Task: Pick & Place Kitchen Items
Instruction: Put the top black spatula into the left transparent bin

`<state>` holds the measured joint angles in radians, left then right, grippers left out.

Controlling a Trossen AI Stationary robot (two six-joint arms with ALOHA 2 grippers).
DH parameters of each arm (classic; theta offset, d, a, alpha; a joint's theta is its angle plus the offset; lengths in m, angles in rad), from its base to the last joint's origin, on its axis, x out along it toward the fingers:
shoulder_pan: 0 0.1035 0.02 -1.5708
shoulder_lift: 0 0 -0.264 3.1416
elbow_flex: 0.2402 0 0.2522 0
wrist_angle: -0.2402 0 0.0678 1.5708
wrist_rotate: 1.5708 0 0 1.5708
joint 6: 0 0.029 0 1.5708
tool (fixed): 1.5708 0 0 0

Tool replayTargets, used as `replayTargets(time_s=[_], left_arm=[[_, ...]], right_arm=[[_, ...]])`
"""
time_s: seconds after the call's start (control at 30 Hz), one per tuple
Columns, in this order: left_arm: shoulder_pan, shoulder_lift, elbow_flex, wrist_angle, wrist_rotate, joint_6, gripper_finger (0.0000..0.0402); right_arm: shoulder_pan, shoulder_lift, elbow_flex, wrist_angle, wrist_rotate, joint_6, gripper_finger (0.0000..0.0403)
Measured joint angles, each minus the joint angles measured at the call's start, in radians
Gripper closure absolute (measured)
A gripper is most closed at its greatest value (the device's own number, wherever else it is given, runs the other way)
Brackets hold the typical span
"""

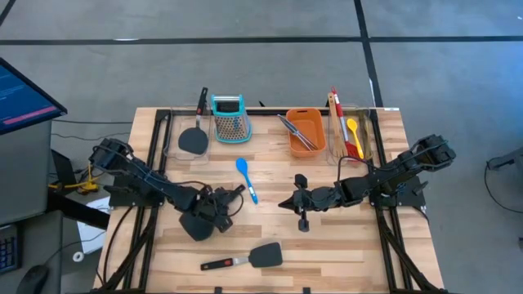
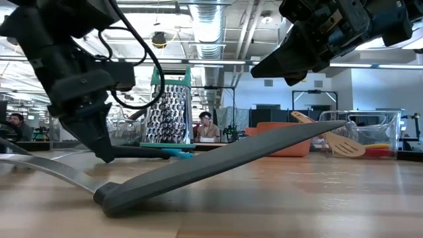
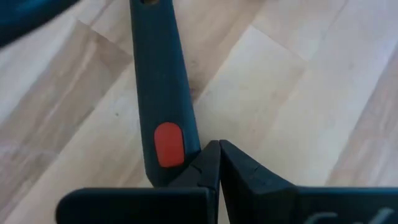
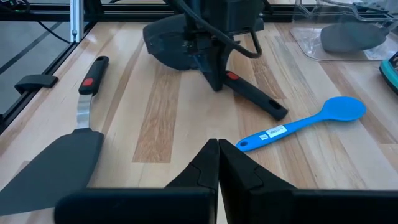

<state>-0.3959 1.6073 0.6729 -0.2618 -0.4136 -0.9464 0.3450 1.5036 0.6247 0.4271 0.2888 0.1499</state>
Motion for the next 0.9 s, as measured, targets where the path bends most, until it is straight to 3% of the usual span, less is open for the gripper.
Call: replayTargets(time_s=[0.17,0.4,0.67,0.9], left_arm=[[-0.012,-0.021,-0.007,0.093,0.042,0.023,0.0400],[-0.029,-0.221,-0.004,0.163,0.023,0.097,0.0400],[-0.017,-0.413,0.021,-0.083,0.017,0.085,0.0400],[-0.034,-0.385,0.233,-0.195,0.044,0.129,0.0401]], right_arm=[[0.000,0.000,0.000,0.000,0.000,0.000,0.0403],[0.000,0.000,0.000,-0.001,0.000,-0.001,0.0403],[0.001,0.000,0.000,-0.001,0.000,0.000,0.0403],[0.000,0.000,0.000,-0.001,0.000,-0.003,0.0403]])
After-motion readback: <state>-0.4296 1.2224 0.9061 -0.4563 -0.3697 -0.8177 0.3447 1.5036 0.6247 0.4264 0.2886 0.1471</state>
